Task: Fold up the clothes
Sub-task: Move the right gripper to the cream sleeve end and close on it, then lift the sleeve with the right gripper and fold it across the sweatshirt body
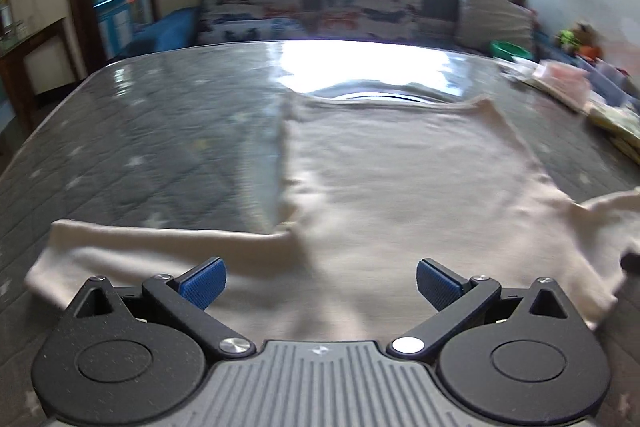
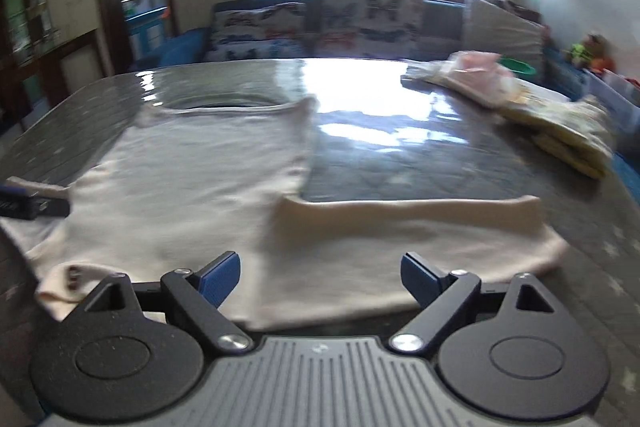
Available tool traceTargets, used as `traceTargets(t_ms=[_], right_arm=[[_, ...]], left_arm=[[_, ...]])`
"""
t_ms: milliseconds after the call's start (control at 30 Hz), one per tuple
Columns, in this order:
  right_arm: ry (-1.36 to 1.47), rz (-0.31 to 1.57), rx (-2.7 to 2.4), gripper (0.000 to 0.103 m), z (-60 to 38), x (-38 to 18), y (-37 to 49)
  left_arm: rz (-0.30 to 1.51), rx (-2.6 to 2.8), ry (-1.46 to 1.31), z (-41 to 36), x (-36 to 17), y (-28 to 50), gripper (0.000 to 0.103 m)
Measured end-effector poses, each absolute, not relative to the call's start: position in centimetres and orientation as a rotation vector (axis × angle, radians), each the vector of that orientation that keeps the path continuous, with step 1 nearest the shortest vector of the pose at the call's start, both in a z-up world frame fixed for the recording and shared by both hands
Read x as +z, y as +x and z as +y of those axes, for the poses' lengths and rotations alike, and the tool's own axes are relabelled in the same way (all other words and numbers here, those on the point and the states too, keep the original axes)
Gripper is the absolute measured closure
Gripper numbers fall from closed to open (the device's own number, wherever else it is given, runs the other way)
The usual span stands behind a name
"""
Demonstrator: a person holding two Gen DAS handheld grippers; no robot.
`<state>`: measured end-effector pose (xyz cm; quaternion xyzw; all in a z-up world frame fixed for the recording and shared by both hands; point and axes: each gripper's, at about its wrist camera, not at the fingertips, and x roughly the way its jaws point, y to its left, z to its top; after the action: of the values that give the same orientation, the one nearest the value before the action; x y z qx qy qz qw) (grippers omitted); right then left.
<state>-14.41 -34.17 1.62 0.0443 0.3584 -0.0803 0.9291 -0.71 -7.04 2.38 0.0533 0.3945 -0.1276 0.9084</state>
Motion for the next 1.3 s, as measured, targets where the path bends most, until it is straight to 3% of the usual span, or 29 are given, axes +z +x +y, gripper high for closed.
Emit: traceTargets(t_ms=[367, 600, 667, 833, 1033, 1300], right_arm=[[0.257, 0.735, -0.531, 0.034, -45.4, 0.6, -15.3], [0.298, 0.765, -0.575, 0.052, -47.3, -0.9, -14.2], [0.293, 0.760, -0.576, 0.059, -47.1, -0.8, -14.0], [0.338, 0.735, -0.563, 0.092, -47.5, -0.7, -14.0], [0.389, 0.660, -0.552, 0.096, -47.7, 0.3, -15.1], [0.346, 0.544, -0.386, 0.096, -44.3, 5.7, -15.5]], left_arm=[[0.813, -0.412, 0.196, -13.0, 2.3, -2.0, 0.000], [0.805, -0.435, 0.232, -14.3, 2.3, -2.6, 0.000], [0.806, -0.437, 0.236, -14.4, 2.3, -2.6, 0.000], [0.803, -0.444, 0.245, -14.8, 2.3, -2.6, 0.000], [0.800, -0.441, 0.250, -14.6, 2.1, -2.6, 0.000], [0.800, -0.414, 0.230, -13.2, 2.0, -2.2, 0.000]])
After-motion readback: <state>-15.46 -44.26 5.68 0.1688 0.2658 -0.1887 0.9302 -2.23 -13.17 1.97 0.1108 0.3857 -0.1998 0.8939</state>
